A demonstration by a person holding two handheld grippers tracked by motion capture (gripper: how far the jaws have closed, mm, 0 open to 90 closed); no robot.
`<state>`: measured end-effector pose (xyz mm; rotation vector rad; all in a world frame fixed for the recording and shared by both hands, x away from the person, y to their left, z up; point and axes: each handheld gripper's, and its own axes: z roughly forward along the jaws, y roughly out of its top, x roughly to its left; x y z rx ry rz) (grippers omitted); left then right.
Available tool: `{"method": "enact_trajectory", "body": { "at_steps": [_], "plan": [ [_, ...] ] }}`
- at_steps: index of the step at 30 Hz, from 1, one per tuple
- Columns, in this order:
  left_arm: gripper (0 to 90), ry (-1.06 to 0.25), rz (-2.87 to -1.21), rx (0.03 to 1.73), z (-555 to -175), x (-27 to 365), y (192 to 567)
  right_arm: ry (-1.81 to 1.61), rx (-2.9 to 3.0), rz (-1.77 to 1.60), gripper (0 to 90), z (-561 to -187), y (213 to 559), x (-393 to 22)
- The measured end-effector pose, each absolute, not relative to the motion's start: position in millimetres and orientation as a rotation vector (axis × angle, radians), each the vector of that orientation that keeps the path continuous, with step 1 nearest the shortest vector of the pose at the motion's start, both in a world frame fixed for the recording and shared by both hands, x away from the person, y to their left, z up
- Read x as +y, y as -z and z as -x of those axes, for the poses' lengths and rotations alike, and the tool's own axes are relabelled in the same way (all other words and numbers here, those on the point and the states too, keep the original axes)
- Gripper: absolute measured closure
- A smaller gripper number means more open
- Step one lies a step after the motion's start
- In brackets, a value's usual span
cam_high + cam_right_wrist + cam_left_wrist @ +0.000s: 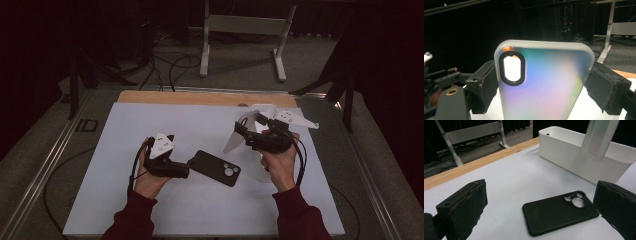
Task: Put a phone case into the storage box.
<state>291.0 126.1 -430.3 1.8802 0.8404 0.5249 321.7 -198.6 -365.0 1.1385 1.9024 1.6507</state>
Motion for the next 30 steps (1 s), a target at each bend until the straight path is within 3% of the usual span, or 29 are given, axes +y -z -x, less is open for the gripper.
{"method": "enact_trajectory", "body": {
  "at_steps": [30],
  "plan": [
    [0.0, -0.627, -1.839, 0.941, -279, 188, 451, -1.569, 1.845, -1.179, 16.8, -345, 357, -215]
  ]
}}
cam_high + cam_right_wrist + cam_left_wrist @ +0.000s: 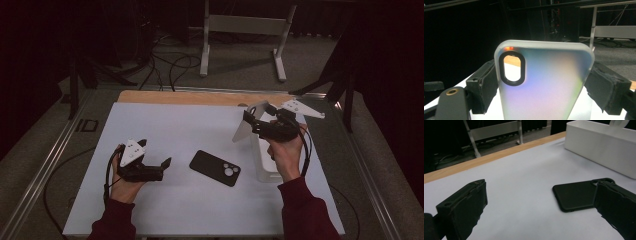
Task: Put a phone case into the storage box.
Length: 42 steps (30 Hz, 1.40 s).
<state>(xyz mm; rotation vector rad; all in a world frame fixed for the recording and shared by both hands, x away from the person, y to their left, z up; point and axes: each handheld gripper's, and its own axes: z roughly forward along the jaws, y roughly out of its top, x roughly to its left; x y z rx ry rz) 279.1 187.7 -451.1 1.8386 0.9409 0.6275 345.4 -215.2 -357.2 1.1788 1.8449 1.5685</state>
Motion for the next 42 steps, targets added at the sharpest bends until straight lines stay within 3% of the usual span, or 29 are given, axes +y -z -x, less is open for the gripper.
{"method": "enact_trajectory", "body": {
  "at_steps": [42],
  "plan": [
    [0.0, -0.663, -1.789, 0.998, -260, 226, 478, -1.471, 1.793, -1.215, 16.8, -375, 359, -228]
  ]
}}
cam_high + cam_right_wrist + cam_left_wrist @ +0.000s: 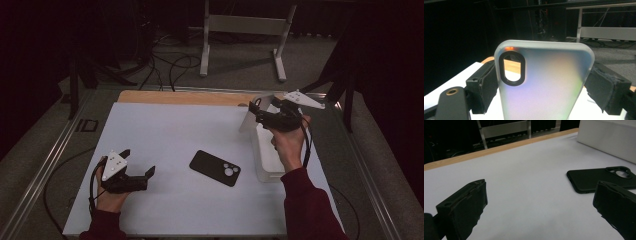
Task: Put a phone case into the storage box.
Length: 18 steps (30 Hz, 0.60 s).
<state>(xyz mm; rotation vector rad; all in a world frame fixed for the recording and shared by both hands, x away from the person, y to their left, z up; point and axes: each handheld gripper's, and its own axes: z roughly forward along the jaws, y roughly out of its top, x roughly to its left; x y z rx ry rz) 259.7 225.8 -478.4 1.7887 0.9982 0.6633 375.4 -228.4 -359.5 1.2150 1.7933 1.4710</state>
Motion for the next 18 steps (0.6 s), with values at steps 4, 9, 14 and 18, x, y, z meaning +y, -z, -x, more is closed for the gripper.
{"method": "enact_trajectory", "body": {
  "at_steps": [4, 9, 14, 18],
  "plan": [
    [0.0, -0.661, -1.781, 1.0, -260, 226, 478, -1.458, 1.785, -1.237, 16.8, -380, 362, -232],
    [0.0, -0.664, -1.784, 1.001, -261, 225, 479, -1.468, 1.773, -1.251, 16.8, -385, 363, -234],
    [0.0, -0.663, -1.778, 1.0, -260, 226, 479, -1.453, 1.757, -1.264, 16.8, -390, 364, -237],
    [0.0, -0.663, -1.774, 0.998, -260, 227, 479, -1.456, 1.744, -1.274, 16.8, -393, 364, -239]
  ]
}}
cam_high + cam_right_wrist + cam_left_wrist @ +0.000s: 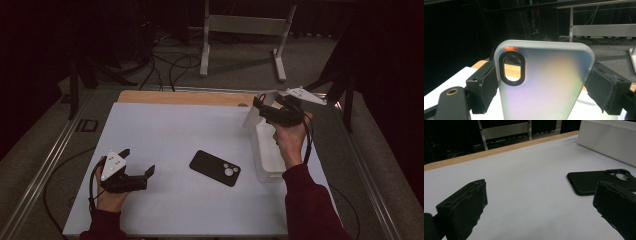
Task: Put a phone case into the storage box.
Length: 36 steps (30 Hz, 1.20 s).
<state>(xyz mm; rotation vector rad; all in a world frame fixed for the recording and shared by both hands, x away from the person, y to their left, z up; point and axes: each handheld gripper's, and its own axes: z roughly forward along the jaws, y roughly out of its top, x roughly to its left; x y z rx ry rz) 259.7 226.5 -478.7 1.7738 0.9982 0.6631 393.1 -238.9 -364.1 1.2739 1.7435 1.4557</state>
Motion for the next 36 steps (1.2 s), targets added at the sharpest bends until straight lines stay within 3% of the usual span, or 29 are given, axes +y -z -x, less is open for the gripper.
{"method": "enact_trajectory", "body": {
  "at_steps": [36],
  "plan": [
    [0.0, -0.659, -1.759, 0.984, -256, 229, 476, -1.355, 1.636, -1.373, 16.8, -431, 365, -256]
  ]
}}
